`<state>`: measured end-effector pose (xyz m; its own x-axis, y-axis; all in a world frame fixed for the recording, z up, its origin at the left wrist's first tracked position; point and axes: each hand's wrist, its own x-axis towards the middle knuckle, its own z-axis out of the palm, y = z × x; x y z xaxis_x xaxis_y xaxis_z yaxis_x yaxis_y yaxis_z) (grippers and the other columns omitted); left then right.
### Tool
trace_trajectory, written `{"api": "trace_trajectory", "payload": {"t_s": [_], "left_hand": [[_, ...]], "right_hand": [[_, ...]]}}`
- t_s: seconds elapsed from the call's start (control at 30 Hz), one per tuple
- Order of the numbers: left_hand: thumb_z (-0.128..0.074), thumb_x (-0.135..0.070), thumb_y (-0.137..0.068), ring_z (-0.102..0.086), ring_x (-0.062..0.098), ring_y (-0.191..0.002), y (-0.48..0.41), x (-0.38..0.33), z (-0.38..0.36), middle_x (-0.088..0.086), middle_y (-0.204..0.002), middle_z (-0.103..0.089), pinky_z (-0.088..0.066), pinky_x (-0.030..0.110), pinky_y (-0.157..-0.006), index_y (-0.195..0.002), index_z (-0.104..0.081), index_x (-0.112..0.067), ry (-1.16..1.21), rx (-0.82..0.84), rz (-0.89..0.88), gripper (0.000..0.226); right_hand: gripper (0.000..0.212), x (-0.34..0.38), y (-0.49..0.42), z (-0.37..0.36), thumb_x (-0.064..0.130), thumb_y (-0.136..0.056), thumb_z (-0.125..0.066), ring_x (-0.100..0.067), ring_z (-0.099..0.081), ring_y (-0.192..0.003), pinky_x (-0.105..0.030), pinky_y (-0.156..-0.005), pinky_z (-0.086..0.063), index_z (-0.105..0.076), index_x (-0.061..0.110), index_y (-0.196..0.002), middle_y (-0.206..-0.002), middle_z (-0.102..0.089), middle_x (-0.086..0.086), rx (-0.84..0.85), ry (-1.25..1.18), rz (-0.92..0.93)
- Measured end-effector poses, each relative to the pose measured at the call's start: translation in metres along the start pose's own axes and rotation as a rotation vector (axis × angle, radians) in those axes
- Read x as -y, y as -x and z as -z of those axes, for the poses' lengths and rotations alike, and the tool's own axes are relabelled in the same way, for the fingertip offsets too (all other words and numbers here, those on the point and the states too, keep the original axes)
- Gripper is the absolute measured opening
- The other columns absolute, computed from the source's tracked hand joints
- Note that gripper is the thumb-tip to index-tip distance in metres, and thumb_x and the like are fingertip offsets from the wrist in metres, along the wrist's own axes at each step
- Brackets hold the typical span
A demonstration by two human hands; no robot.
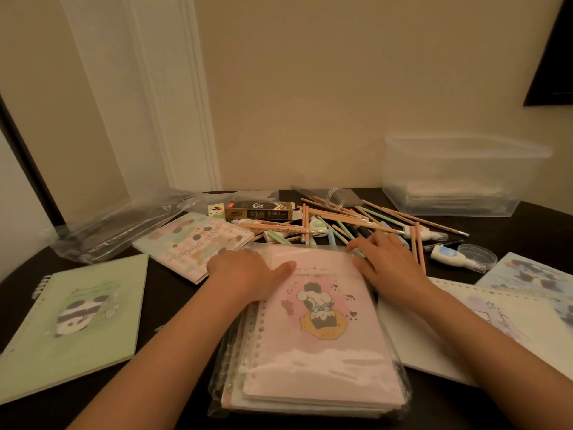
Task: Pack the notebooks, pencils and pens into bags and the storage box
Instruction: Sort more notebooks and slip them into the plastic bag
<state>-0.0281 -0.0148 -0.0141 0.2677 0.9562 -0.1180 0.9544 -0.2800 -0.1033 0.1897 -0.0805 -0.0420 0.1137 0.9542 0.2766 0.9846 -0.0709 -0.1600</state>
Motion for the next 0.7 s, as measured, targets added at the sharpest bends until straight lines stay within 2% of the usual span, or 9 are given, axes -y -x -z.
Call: {"api": "trace_trajectory", "payload": {"t_s": [0.07,0.13,0.2,0.3,0.43,0.53,0.63,0.7], "left_hand": [[-0.010,-0.082,-0.079,-0.047,0.028,-0.121,-0.001,0.001,0.001,0.007,-0.134,-0.052,-0.037,0.036,-0.085,-0.136,-0.046,-0.015,-0.048,0.002,0.000,0.095],[-0.010,-0.083,-0.078,-0.051,0.026,-0.115,-0.001,0.000,0.002,0.007,-0.128,-0.055,-0.034,0.034,-0.078,-0.131,-0.050,-0.016,-0.071,0.010,0.002,0.095],[-0.010,-0.083,-0.077,-0.053,0.025,-0.110,0.000,-0.002,0.001,0.006,-0.123,-0.057,-0.033,0.033,-0.076,-0.128,-0.053,-0.015,-0.091,0.003,0.009,0.095],[-0.009,-0.083,-0.077,-0.054,0.025,-0.108,0.002,-0.003,0.000,0.006,-0.119,-0.059,-0.035,0.033,-0.075,-0.124,-0.056,-0.015,-0.112,-0.016,0.021,0.095],[-0.010,-0.082,-0.078,-0.053,0.027,-0.111,0.005,-0.004,0.001,0.007,-0.122,-0.058,-0.035,0.034,-0.076,-0.124,-0.055,-0.015,-0.122,-0.028,0.028,0.093],[-0.009,-0.082,-0.078,-0.052,0.027,-0.112,0.006,-0.004,0.001,0.008,-0.125,-0.057,-0.034,0.035,-0.078,-0.126,-0.054,-0.014,-0.123,-0.030,0.026,0.094],[-0.009,-0.081,-0.079,-0.053,0.025,-0.111,0.007,-0.004,0.000,0.007,-0.123,-0.058,-0.033,0.035,-0.078,-0.125,-0.054,-0.014,-0.113,-0.026,0.020,0.094],[-0.009,-0.081,-0.079,-0.054,0.025,-0.110,0.007,-0.004,0.000,0.006,-0.121,-0.059,-0.034,0.034,-0.079,-0.125,-0.055,-0.013,-0.104,-0.029,0.016,0.094]], "right_hand": [[0.034,0.002,0.001,0.006,0.040,-0.099,-0.038,-0.013,-0.039,-0.114,-0.025,-0.088,-0.031,-0.046,0.031,-0.131,-0.122,-0.047,0.002,-0.041,0.089,0.013],[0.033,0.005,0.002,0.014,0.039,-0.098,-0.042,-0.013,-0.047,-0.112,-0.026,-0.092,-0.034,-0.049,0.027,-0.129,-0.120,-0.054,0.003,-0.056,0.115,0.022],[0.027,0.007,0.004,0.024,0.033,-0.098,-0.045,-0.014,-0.056,-0.103,-0.028,-0.094,-0.039,-0.051,0.024,-0.123,-0.111,-0.062,0.002,-0.001,0.088,0.014],[0.018,0.015,0.005,0.039,0.027,-0.099,-0.044,-0.014,-0.058,-0.097,-0.035,-0.096,-0.041,-0.053,0.021,-0.113,-0.104,-0.063,0.001,0.084,0.085,-0.025],[0.021,0.050,0.000,0.042,0.037,-0.099,-0.040,-0.015,-0.057,-0.086,-0.033,-0.085,-0.050,-0.053,0.019,-0.096,-0.093,-0.059,0.002,0.053,0.145,0.027],[0.028,0.074,-0.006,0.033,0.046,-0.096,-0.041,-0.017,-0.052,-0.080,-0.033,-0.074,-0.050,-0.045,0.020,-0.087,-0.079,-0.049,0.003,0.109,0.198,0.047],[0.033,0.074,-0.010,0.025,0.049,-0.097,-0.038,-0.018,-0.051,-0.077,-0.031,-0.067,-0.043,-0.046,0.018,-0.088,-0.072,-0.044,0.003,0.163,0.245,-0.003],[0.034,0.062,-0.008,0.019,0.048,-0.098,-0.037,-0.018,-0.055,-0.082,-0.031,-0.071,-0.046,-0.052,0.017,-0.096,-0.080,-0.051,0.001,0.182,0.201,-0.053]]}}
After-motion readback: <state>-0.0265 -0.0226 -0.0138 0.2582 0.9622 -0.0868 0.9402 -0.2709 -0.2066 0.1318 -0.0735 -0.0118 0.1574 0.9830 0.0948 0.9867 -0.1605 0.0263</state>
